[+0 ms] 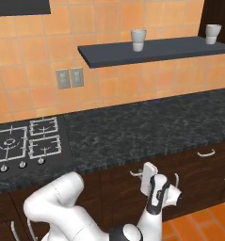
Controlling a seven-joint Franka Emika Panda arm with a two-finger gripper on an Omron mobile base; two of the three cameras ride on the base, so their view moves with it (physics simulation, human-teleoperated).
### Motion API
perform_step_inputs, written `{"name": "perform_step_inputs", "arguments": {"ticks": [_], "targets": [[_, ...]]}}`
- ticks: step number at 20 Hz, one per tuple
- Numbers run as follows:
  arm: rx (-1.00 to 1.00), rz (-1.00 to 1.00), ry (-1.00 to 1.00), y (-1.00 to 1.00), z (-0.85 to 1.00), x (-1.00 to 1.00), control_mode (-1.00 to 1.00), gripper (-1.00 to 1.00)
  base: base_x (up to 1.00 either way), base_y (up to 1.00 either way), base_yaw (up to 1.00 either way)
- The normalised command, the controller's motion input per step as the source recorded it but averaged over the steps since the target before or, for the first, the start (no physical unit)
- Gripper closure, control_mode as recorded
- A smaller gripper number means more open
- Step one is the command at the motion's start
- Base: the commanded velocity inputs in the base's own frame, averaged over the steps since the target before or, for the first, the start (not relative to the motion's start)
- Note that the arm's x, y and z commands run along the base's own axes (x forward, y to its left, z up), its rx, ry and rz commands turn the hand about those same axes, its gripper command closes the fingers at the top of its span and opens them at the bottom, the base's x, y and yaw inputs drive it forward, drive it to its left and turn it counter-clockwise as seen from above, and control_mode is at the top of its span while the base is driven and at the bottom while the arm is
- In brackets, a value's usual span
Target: Take a straw from the drawer in front and place it inside the glass cup on the dining counter.
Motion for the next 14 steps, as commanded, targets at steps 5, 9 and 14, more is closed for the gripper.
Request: {"name": "perform_step_inputs", "arguments": {"ticks": [5, 9, 14], "targets": [[0.07, 0.00, 0.00, -0.61, -0.03, -0.94, -1.00, 1.00, 0.00, 0.00, 0.00], [0.08, 0.00, 0.00, -0.68, -0.04, -1.00, -1.00, 1.00, 0.00, 0.00, 0.00], [0.06, 0.00, 0.00, -0.60, -0.08, -1.00, -1.00, 1.00, 0.00, 0.00, 0.00]]}}
